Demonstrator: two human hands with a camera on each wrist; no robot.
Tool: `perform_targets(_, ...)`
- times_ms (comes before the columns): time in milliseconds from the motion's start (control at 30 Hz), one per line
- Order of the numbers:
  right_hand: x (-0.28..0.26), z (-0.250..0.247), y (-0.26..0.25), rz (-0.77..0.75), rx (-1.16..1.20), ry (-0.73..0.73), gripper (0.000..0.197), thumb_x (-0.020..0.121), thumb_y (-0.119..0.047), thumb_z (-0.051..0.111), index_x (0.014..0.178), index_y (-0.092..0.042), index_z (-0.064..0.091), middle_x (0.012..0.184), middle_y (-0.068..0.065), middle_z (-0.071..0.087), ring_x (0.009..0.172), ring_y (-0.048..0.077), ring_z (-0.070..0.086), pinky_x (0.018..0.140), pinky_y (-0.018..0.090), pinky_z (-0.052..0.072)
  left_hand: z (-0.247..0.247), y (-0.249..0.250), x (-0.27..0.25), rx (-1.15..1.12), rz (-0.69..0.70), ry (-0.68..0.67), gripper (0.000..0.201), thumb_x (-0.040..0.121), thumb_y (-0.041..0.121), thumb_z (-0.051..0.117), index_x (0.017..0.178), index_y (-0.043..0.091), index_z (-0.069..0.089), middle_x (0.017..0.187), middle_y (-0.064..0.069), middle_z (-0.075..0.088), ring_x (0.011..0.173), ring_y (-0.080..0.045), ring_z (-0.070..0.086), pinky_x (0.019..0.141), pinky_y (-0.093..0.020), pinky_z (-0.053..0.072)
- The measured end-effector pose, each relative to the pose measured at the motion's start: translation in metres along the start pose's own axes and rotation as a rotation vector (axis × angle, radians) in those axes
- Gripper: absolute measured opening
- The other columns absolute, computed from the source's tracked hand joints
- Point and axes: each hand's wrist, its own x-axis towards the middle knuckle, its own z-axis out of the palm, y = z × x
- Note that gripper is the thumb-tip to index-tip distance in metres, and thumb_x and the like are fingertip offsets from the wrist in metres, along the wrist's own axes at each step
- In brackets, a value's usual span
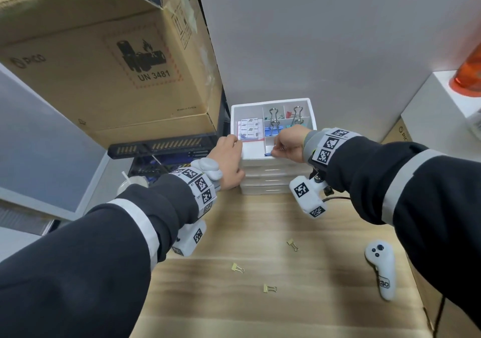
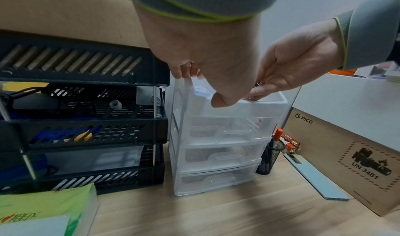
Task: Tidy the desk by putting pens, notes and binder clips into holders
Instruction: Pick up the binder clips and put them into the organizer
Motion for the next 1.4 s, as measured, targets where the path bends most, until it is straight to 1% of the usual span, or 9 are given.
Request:
perform_targets(233, -0.004, 0.001, -0.001, -0.039, -0.073, 0.063, 0.034, 0.091, 0.007, 0.052, 0.116, -0.013, 0.041, 0.119, 0.015, 0.045, 0.103, 0.025, 0.052, 0.046, 0.015, 0.053, 0.001, 0.001, -0.001, 0.009, -0.011, -0.011, 0.042, 0.077, 0.021, 0.058, 0.114, 0.004, 0.051, 0.135, -0.012, 0.04, 0.121, -0.028, 0.038, 0.096, -0.041, 0.046)
perform_targets(433, -0.007, -0.004, -0.001, -0.061, -0.154, 0.109, 0.02, 0.094, 0.004, 0.049, 0.098, -0.015, 0.046, 0.118, 0.012, 0.043, 0.103, 0.025, 0.05, 0.064, 0.024, 0.053, 0.004, -0.001, -0.006, -0.004, -0.002, -0.018, 0.047, 0.078, 0.022, 0.059, 0.121, 0.004, 0.051, 0.138, -0.012, 0.039, 0.125, -0.029, 0.037, 0.099, -0.042, 0.045)
perform_targets(567, -0.004, -0.006, -0.002, -0.07, -0.134, 0.114, 0.025, 0.093, 0.003, 0.051, 0.08, -0.017, 0.043, 0.117, 0.014, 0.048, 0.099, 0.025, 0.055, 0.062, 0.024, 0.052, 0.005, -0.001, -0.011, -0.015, 0.011, -0.02, 0.051, 0.077, 0.021, 0.059, 0.124, 0.004, 0.049, 0.137, -0.014, 0.04, 0.125, -0.03, 0.038, 0.098, -0.042, 0.045)
perform_targets(733, 0.002, -0.011, 0.005, -0.108, -0.126, 0.191, 0.013, 0.086, -0.003, 0.059, 0.09, -0.014, 0.052, 0.121, 0.019, 0.058, 0.098, 0.029, 0.064, 0.067, 0.028, 0.057, 0.008, -0.002, -0.02, -0.017, 0.012, 0.038, 0.043, 0.078, 0.02, 0.057, 0.119, 0.006, 0.052, 0.121, -0.01, 0.046, 0.109, -0.026, 0.043, 0.088, -0.039, 0.048)
perform_targets(867, -0.019, -0.005, 0.011, -0.216, -0.131, 0.352, 0.011, 0.084, -0.002, 0.052, 0.082, -0.012, 0.055, 0.088, 0.013, 0.058, 0.076, 0.026, 0.059, 0.062, 0.028, 0.05, 0.015, -0.006, -0.029, -0.096, 0.066, 0.023, 0.029, 0.083, 0.018, 0.053, 0.111, 0.012, 0.057, 0.101, -0.001, 0.054, 0.092, -0.021, 0.051, 0.075, -0.032, 0.043)
perform_targets(1000, -0.053, 0.01, 0.03, -0.41, -0.196, 0.257, 0.016, 0.082, -0.007, 0.054, 0.069, -0.015, 0.058, 0.061, 0.005, 0.06, 0.051, 0.018, 0.055, 0.049, 0.024, 0.046, 0.034, -0.007, -0.041, -0.058, 0.076, -0.111, 0.015, 0.084, 0.024, 0.052, 0.095, 0.018, 0.06, 0.085, 0.007, 0.06, 0.079, -0.019, 0.056, 0.065, -0.028, 0.037)
perform_targets(1100, -0.063, 0.016, 0.063, -0.5, -0.433, 0.213, 0.011, 0.079, -0.012, 0.06, 0.07, -0.019, 0.062, 0.058, -0.003, 0.055, 0.053, 0.014, 0.05, 0.057, 0.022, 0.045, 0.063, -0.01, -0.055, -0.075, 0.034, -0.175, 0.018, 0.08, 0.026, 0.054, 0.095, 0.02, 0.06, 0.081, 0.01, 0.06, 0.078, -0.018, 0.055, 0.064, -0.03, 0.041)
perform_targets(1200, -0.063, 0.018, 0.103, -0.444, -0.717, 0.11, 0.01, 0.077, -0.014, 0.064, 0.072, -0.022, 0.064, 0.059, -0.009, 0.058, 0.057, 0.01, 0.053, 0.063, 0.023, 0.048, 0.094, -0.014, -0.07, -0.081, 0.013, -0.297, 0.02, 0.079, 0.022, 0.057, 0.098, 0.017, 0.061, 0.085, 0.004, 0.063, 0.084, -0.023, 0.06, 0.066, -0.029, 0.041)
perform_targets(1400, -0.043, 0.01, 0.189, -0.204, -1.029, -0.02, 0.007, 0.08, -0.016, 0.064, 0.082, -0.021, 0.06, 0.083, -0.004, 0.065, 0.079, 0.021, 0.061, 0.072, 0.03, 0.05, 0.144, -0.017, -0.094, -0.101, 0.017, -0.463, 0.029, 0.076, 0.017, 0.067, 0.104, 0.015, 0.061, 0.095, 0.003, 0.057, 0.088, -0.021, 0.057, 0.067, -0.027, 0.036)
